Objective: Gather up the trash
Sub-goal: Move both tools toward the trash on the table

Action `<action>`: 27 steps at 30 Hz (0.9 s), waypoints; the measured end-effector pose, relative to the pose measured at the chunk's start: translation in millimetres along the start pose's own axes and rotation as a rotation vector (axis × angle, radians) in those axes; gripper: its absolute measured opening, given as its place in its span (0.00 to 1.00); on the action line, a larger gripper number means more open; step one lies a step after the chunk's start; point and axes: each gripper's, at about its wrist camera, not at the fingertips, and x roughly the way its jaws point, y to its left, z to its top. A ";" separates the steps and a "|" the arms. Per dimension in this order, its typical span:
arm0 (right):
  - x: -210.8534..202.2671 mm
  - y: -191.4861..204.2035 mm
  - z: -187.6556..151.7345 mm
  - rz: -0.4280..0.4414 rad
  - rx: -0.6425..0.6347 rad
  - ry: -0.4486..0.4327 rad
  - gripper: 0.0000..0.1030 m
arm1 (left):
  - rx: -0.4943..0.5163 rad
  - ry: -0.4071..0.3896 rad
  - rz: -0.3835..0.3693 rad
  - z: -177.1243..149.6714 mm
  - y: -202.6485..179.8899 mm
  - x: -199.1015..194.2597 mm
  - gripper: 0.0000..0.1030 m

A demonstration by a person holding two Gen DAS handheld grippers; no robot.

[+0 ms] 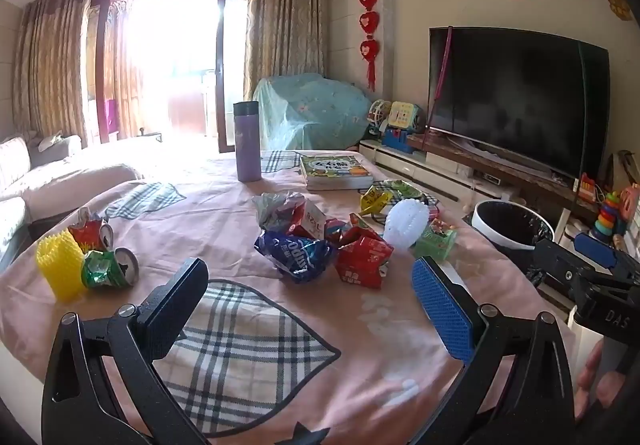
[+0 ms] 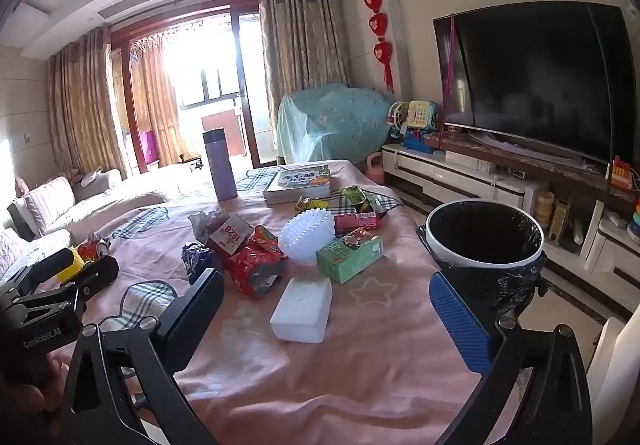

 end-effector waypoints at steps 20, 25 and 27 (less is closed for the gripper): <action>-1.1 0.8 -0.6 0.014 -0.005 -0.004 1.00 | -0.002 0.009 0.001 -2.2 4.2 3.8 1.00; 0.5 2.2 -1.3 0.026 0.001 0.007 1.00 | -0.005 0.016 0.001 -2.9 4.5 6.1 1.00; 1.7 2.6 -1.6 0.025 -0.005 0.018 1.00 | -0.005 0.020 0.002 -3.2 5.6 7.5 1.00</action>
